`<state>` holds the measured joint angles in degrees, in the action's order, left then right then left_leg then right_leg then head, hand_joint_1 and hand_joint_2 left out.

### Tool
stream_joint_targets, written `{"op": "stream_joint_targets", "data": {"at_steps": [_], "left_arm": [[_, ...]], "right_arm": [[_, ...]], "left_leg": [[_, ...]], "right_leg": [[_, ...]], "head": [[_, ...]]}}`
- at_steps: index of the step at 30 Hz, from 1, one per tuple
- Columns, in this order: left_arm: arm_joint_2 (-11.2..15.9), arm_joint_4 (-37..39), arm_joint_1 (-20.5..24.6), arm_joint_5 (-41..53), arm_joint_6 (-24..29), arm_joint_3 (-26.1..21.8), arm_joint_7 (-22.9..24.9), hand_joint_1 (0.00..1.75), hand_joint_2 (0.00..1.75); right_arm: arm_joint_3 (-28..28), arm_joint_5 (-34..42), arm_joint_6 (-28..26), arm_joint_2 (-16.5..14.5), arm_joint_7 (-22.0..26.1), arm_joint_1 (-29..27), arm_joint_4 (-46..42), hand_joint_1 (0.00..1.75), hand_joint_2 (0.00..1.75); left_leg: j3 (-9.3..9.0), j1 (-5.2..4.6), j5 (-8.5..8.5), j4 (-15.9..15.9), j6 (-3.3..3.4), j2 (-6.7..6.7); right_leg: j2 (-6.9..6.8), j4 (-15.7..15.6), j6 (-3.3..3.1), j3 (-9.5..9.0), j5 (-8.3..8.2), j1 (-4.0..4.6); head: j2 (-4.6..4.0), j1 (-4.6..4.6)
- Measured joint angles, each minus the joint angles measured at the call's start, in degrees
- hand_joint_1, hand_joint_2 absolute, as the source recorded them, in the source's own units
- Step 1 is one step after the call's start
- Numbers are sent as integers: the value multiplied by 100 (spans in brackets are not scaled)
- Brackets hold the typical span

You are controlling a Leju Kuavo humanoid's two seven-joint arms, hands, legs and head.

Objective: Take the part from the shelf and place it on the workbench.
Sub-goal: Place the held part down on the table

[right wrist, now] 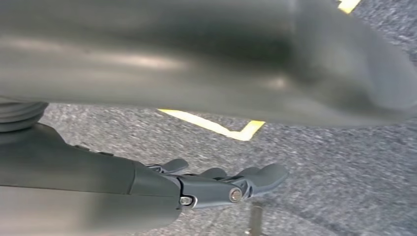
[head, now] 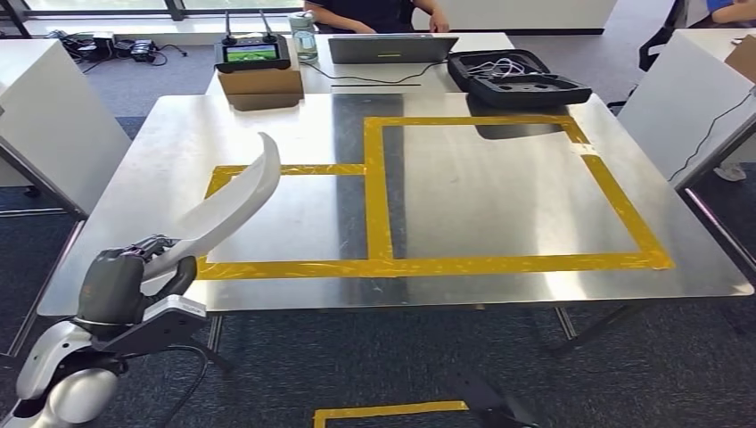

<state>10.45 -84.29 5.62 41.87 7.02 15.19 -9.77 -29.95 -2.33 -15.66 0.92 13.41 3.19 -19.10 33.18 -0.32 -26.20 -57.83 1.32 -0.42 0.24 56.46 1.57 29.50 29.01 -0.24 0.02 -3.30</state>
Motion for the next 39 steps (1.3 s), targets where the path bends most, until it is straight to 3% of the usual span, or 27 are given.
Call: {"op": "stream_joint_targets", "data": {"at_steps": [8, 17, 32, 39], "left_arm": [[373, 935, 729, 626, 2, -62, 242, 175, 175], [464, 2282, 1631, 798, 82, -7, 285, 175, 175], [436, 3804, 2591, 654, -61, 314, -586, 175, 175], [312, 4294, 2923, 630, -88, 586, -773, 175, 175]], "right_arm": [[-36, -170, 143, -22, -67, 168, 0, 0, 0], [-37, -236, 169, -22, -58, 217, 0, 0, 0], [-70, -384, 281, -22, -57, 330, 0, 0, 0], [-119, -461, 315, -21, -48, 387, 0, 0, 0]], "left_leg": [[-1, 1, 6, 0, -8, -1], [0, 0, 6, 0, -8, -1], [0, 0, 6, 0, -8, 0], [0, 0, 6, 0, -8, 1]], "right_leg": [[0, 5, -4, 2, -3, 0], [0, 5, -6, 3, -4, 0], [1, 5, -7, 6, -5, -1], [1, 5, -9, 7, -7, -1]], "head": [[-1, 0], [-1, 0], [-1, -1], [-1, 0]]}}
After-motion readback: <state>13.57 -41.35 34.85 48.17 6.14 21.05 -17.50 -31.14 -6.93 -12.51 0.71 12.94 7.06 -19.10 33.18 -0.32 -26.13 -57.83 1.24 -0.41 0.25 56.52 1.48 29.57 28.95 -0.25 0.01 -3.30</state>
